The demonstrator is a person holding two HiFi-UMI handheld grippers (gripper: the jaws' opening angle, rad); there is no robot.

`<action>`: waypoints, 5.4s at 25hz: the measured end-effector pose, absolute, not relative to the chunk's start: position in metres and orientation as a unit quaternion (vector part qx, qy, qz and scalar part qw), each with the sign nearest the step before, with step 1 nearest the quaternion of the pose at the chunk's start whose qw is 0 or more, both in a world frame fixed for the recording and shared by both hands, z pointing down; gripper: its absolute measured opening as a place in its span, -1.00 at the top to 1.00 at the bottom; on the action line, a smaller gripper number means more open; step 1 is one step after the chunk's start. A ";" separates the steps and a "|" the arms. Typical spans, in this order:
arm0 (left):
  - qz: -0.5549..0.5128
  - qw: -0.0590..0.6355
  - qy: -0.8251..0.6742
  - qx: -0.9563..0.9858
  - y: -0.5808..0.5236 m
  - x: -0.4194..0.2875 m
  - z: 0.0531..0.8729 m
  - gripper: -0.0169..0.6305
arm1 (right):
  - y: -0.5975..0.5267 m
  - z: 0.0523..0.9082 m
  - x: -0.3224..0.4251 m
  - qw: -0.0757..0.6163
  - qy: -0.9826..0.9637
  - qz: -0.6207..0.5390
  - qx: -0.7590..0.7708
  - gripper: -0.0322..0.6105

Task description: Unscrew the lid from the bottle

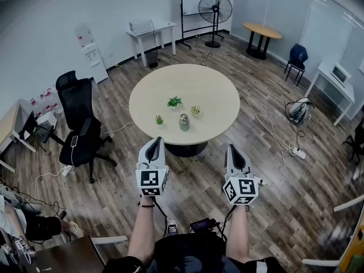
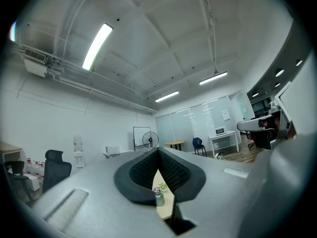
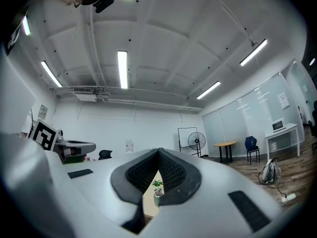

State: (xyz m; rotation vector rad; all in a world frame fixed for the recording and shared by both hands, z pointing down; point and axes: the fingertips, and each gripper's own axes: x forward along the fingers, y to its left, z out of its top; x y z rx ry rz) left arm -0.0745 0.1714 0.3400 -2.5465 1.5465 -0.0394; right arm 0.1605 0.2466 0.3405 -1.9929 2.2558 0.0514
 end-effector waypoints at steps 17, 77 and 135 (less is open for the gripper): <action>0.008 0.063 0.526 -0.848 0.069 -0.050 0.357 0.94 | 0.143 0.358 0.186 0.065 0.748 0.017 -0.660 0.89; -0.014 0.026 0.447 -0.894 -0.134 0.053 0.523 -0.16 | -0.085 0.394 0.221 0.007 0.768 -0.021 -0.641 0.89; -0.165 -0.110 0.417 -0.887 -0.185 0.085 0.754 -0.21 | -0.160 0.584 0.072 -0.245 0.858 -0.134 -0.432 -0.13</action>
